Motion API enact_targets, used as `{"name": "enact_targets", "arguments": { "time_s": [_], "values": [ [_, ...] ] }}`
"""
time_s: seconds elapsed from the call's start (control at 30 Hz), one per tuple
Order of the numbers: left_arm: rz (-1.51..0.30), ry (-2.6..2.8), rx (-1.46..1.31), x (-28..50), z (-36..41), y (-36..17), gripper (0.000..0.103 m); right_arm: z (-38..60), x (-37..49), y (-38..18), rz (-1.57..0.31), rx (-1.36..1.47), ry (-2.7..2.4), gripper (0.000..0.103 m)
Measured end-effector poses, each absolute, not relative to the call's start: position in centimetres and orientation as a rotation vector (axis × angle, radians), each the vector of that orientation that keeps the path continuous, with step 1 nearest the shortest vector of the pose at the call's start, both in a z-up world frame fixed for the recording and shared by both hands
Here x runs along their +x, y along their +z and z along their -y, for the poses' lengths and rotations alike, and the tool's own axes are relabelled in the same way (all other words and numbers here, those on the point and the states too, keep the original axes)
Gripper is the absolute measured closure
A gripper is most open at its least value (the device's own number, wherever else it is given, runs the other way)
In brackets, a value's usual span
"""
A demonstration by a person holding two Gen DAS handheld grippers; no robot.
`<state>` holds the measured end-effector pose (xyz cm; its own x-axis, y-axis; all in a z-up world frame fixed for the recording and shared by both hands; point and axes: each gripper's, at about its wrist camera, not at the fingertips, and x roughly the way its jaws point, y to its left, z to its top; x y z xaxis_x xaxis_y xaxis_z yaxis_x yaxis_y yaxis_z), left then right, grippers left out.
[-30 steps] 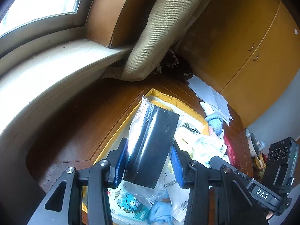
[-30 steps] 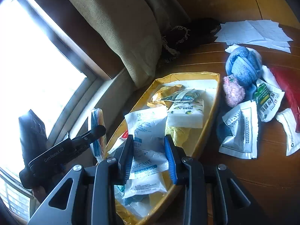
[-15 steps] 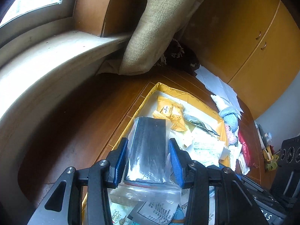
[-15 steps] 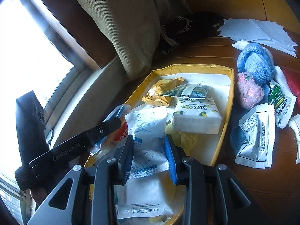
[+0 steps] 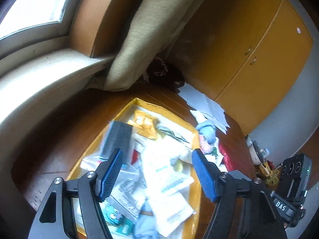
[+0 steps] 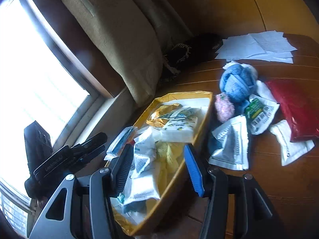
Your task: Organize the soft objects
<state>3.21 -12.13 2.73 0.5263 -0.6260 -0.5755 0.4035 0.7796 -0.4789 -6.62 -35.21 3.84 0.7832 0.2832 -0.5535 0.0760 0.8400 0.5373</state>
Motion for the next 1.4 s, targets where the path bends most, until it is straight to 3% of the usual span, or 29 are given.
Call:
{"name": "enact_targets", "arguments": {
  "time_s": [0.3, 0.63, 1.03, 1.3, 1.4],
  "values": [
    [-0.869, -0.802, -0.217, -0.8, 19.4, 2.8, 0.029, 41.9, -11.3, 1.8, -0.671, 0.622, -0.021, 0.046],
    [-0.918, -0.864, -0.198, -2.0, 21.8, 1.8, 0.029, 47.8, -10.6, 1.6, -0.707, 0.633, -0.189, 0.027],
    [-0.956, -0.907, -0.238, -1.2, 21.5, 1.3, 0.029, 53.3, -2.1, -1.4, -0.925, 0.57, -0.404, 0.026],
    [-0.952, -0.899, -0.214, -1.4, 21.6, 1.4, 0.029, 52.5, -1.6, -3.4, -0.973, 0.53, -0.438, 0.026],
    [-0.956, -0.893, -0.211, -1.5, 21.9, 1.4, 0.029, 52.1, -2.3, -3.6, -0.956, 0.542, -0.452, 0.037]
  ]
}}
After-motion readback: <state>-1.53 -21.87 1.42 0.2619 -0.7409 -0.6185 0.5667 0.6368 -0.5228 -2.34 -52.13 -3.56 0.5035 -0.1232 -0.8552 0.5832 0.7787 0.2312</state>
